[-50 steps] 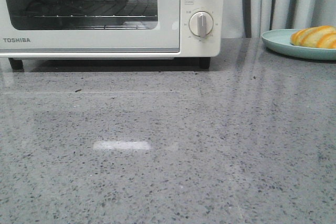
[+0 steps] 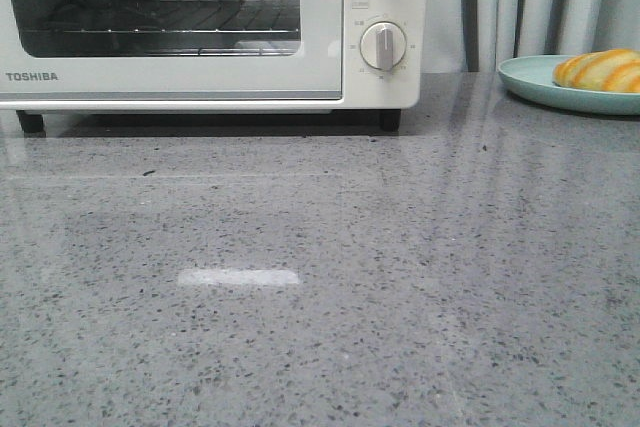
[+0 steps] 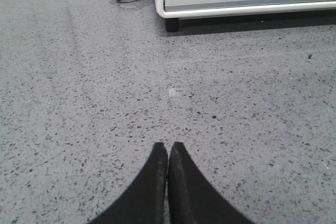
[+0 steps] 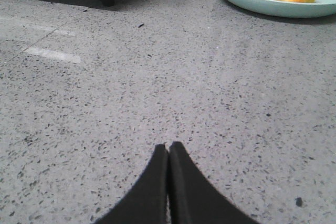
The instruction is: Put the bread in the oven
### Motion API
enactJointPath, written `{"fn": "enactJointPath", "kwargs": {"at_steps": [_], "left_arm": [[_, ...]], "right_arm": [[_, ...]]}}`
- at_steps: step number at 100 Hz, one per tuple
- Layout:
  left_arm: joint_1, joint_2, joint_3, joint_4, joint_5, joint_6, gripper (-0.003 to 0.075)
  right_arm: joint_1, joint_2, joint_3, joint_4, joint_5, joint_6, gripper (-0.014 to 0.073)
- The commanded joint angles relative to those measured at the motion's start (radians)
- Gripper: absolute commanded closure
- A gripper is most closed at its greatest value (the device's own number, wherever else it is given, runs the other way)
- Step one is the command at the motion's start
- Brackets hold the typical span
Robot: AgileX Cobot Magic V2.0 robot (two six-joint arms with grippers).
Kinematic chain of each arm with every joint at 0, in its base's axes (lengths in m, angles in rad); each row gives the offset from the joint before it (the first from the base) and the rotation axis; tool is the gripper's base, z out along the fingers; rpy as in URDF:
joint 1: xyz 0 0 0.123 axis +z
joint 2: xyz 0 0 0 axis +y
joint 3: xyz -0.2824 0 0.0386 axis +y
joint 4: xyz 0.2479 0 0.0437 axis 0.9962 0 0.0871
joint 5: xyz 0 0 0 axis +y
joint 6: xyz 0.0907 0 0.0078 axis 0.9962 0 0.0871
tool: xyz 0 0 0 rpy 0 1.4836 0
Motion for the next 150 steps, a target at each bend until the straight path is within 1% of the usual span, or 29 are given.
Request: {"fn": "enactJointPath", "kwargs": {"at_steps": [1,26,35,41,45,50,53,60,62,68,79,84,91,101,108,115,123,128,133,139,150], "left_arm": [[0.002,-0.031,0.025,-0.011,-0.064,-0.008,0.0741],[0.002,-0.031,0.025,-0.004,-0.064,-0.008,0.0741],[0.002,-0.031,0.025,0.024,-0.084,-0.008,0.0741],[0.002,-0.031,0.025,-0.003,-0.123,-0.008,0.0741],[0.002,-0.031,0.025,-0.083,-0.166,-0.008,0.0741],[0.002,-0.031,0.025,-0.225,-0.218,-0.008,0.0741],[0.002,-0.031,0.025,-0.335,-0.245,-0.008,0.0741],[0.002,-0.031,0.025,-0.514,-0.296,-0.008,0.0741],[0.002,-0.031,0.023,-0.547,-0.312,-0.008,0.0741],[0.002,-0.031,0.023,-0.719,-0.353,-0.008,0.0741],[0.002,-0.031,0.023,-1.001,-0.364,-0.008,0.0741],[0.002,-0.031,0.023,-1.042,-0.376,-0.008,0.0741],[0.002,-0.031,0.013,-1.035,-0.359,-0.008,0.0741],[-0.004,-0.025,-0.032,-0.979,-0.291,-0.002,0.0742],[-0.012,-0.004,-0.087,-0.907,-0.227,0.04,0.0742],[-0.024,0.044,-0.162,-0.839,-0.154,0.123,0.0742],[-0.039,0.143,-0.267,-0.795,-0.079,0.247,0.0741],[-0.044,0.218,-0.332,-0.793,-0.039,0.335,0.0741],[-0.049,0.301,-0.398,-0.793,-0.003,0.414,0.0741],[-0.052,0.414,-0.472,-0.797,0.019,0.485,0.0741],[-0.065,0.597,-0.618,-0.801,0.022,0.548,0.0741]], "right_arm": [[0.0,-0.022,0.011,0.002,-0.031,0.001,0.0663],[0.0,-0.022,0.011,-0.005,-0.038,0.001,0.0663],[0.0,-0.022,0.011,-0.008,-0.077,0.001,0.0663],[0.0,-0.022,0.011,-0.008,-0.133,0.001,0.0663],[0.0,-0.022,0.011,0.009,-0.204,0.001,0.0663],[0.0,-0.022,0.011,0.073,-0.301,0.001,0.0663],[0.0,-0.022,0.011,0.145,-0.368,0.001,0.0663],[0.0,-0.022,0.011,0.278,-0.482,0.001,0.0663],[0.0,-0.022,0.011,0.307,-0.501,0.001,0.0663],[0.0,-0.022,0.011,0.358,-0.557,0.001,0.0663],[0.0,-0.022,0.011,0.457,-0.616,0.001,0.0663],[0.0,-0.022,0.011,0.501,-0.622,0.001,0.0663],[0.0,-0.022,0.009,0.544,-0.639,0.001,0.0663],[0.0,-0.021,-0.033,0.548,-0.636,0.001,0.0663],[0.0,-0.019,-0.087,0.546,-0.586,0.001,0.0663],[0.0,0.001,-0.156,0.515,-0.453,-0.008,0.0662],[0.0,0.05,-0.241,0.402,-0.243,-0.009,0.0662],[0.0,0.091,-0.294,0.338,-0.142,-0.009,0.0662],[0.0,0.135,-0.34,0.284,-0.082,-0.009,0.0662],[0.0,0.189,-0.385,0.238,-0.057,-0.009,0.0662],[0.0,0.266,-0.423,0.223,-0.079,-0.009,0.0662]]}}
